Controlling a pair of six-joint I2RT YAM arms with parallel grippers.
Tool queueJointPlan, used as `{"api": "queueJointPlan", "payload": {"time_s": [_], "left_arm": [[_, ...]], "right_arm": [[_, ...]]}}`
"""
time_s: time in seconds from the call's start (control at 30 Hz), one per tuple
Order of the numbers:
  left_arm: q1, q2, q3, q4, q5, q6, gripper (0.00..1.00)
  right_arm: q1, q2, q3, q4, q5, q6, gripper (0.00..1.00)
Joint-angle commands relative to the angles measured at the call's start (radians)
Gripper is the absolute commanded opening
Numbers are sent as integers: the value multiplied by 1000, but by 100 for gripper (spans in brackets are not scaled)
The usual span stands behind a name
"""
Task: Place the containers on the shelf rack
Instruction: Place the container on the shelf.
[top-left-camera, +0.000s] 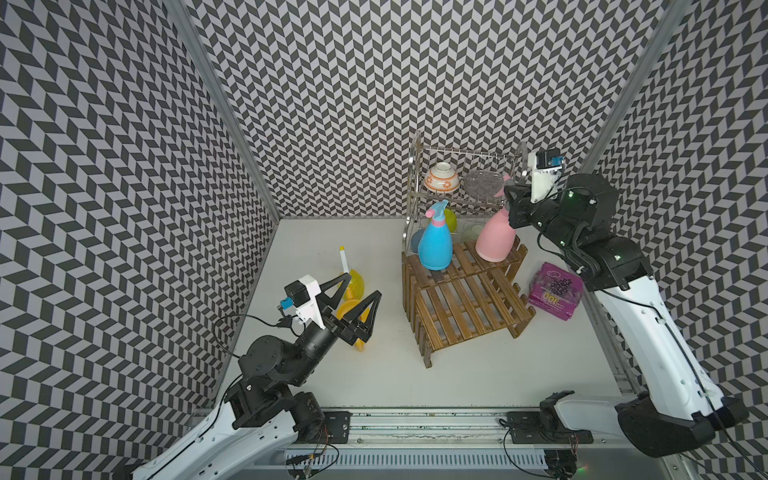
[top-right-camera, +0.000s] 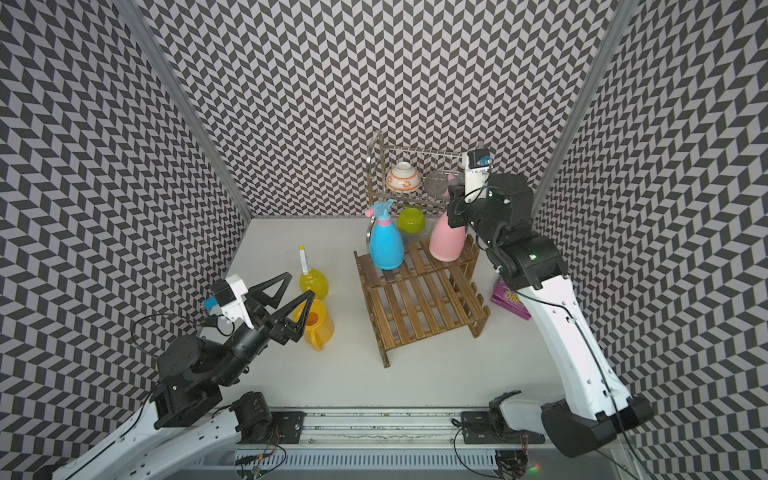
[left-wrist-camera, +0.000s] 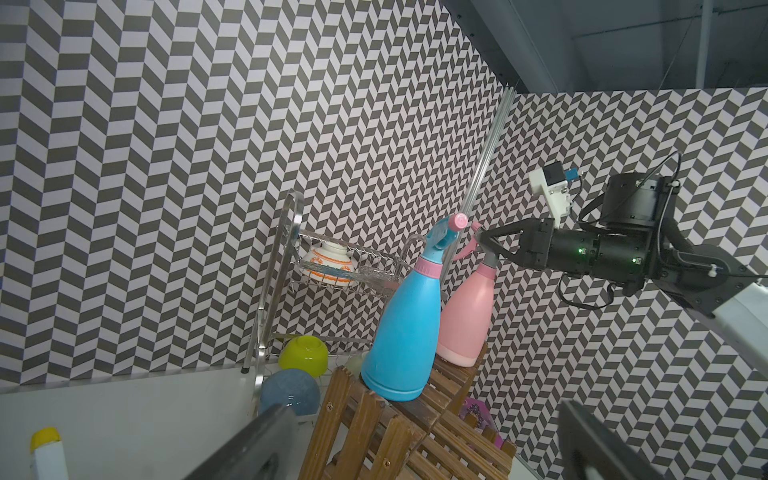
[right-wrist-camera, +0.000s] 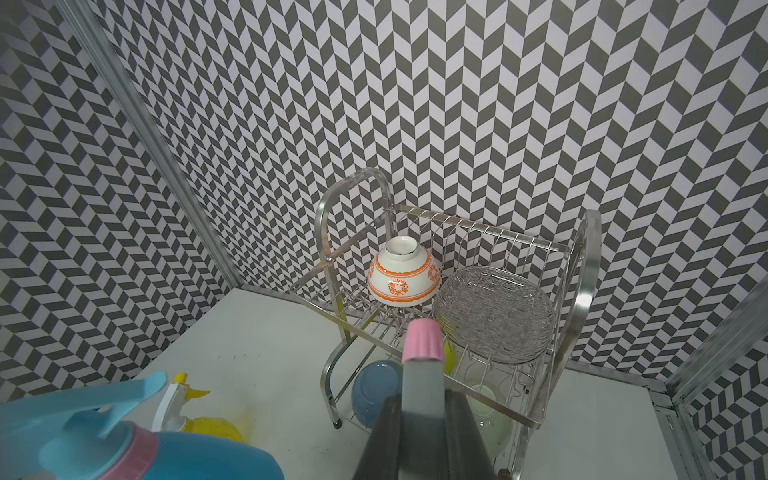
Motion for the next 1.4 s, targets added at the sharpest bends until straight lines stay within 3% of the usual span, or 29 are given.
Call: {"api": "queueJointPlan", "payload": {"time_s": [0.0, 0.17, 0.47, 0.67, 1.03, 1.2, 1.37], "left_arm": [[5, -9, 13, 6, -6, 16, 100], [5, -9, 12, 7, -5, 13, 100], [5, -7, 11, 10, -5, 3, 100], [5, -5, 12, 10, -2, -4, 100], [5, 2, 13, 4, 6, -13, 100], [5, 15, 12, -6, -12, -20, 100], [5, 47, 26, -11, -22, -26, 100]], "right_arm": [[-4, 6, -17, 38, -25, -9, 17], [-3, -3, -43, 44, -47, -16, 31], [-3, -20, -52, 47, -64, -19, 44], [-3, -50, -51, 46, -58, -17, 60], [-4, -214, -124, 126, -18, -13, 85], [-4, -430, -352, 359, -127, -39, 96], [-5, -614, -614, 585, -392, -14, 100]]}}
